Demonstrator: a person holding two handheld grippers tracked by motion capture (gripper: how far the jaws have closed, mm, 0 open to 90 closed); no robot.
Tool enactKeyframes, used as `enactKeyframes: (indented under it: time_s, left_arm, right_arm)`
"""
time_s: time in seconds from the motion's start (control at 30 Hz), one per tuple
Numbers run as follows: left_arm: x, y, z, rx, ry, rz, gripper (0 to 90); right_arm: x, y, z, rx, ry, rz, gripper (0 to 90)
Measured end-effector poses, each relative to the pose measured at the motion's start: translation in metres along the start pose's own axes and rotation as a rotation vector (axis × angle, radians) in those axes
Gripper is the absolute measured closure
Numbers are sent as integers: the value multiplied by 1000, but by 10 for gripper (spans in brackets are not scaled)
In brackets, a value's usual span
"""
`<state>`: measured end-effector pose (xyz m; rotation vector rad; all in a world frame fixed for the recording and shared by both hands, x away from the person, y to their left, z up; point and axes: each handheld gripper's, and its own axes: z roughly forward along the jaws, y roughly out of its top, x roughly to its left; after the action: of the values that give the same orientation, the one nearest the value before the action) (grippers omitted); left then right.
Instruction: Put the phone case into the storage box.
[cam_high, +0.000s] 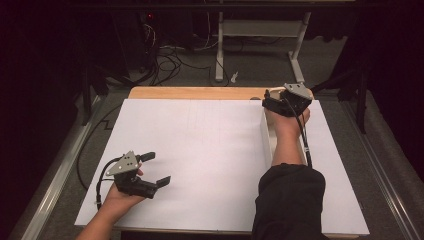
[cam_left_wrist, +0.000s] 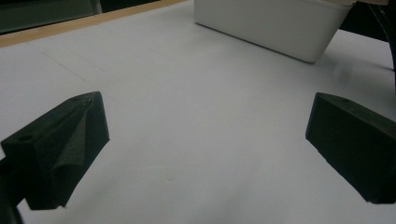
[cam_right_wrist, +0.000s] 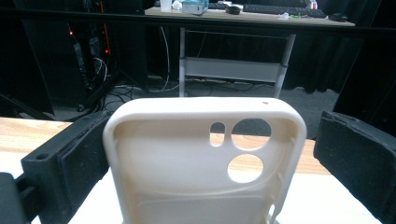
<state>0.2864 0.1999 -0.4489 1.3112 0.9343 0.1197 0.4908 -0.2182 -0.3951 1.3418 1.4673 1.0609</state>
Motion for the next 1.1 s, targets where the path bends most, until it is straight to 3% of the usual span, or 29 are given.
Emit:
enactKeyframes:
  time_s: [0.37,1.1]
  left_arm:
    - [0,0,0,3,1,1,6]
    - [2,-1,1,3,8,-16,6]
  right_arm:
    - [3,3,1,2,8,-2,2]
    - [0,7,-16,8,36,22,2]
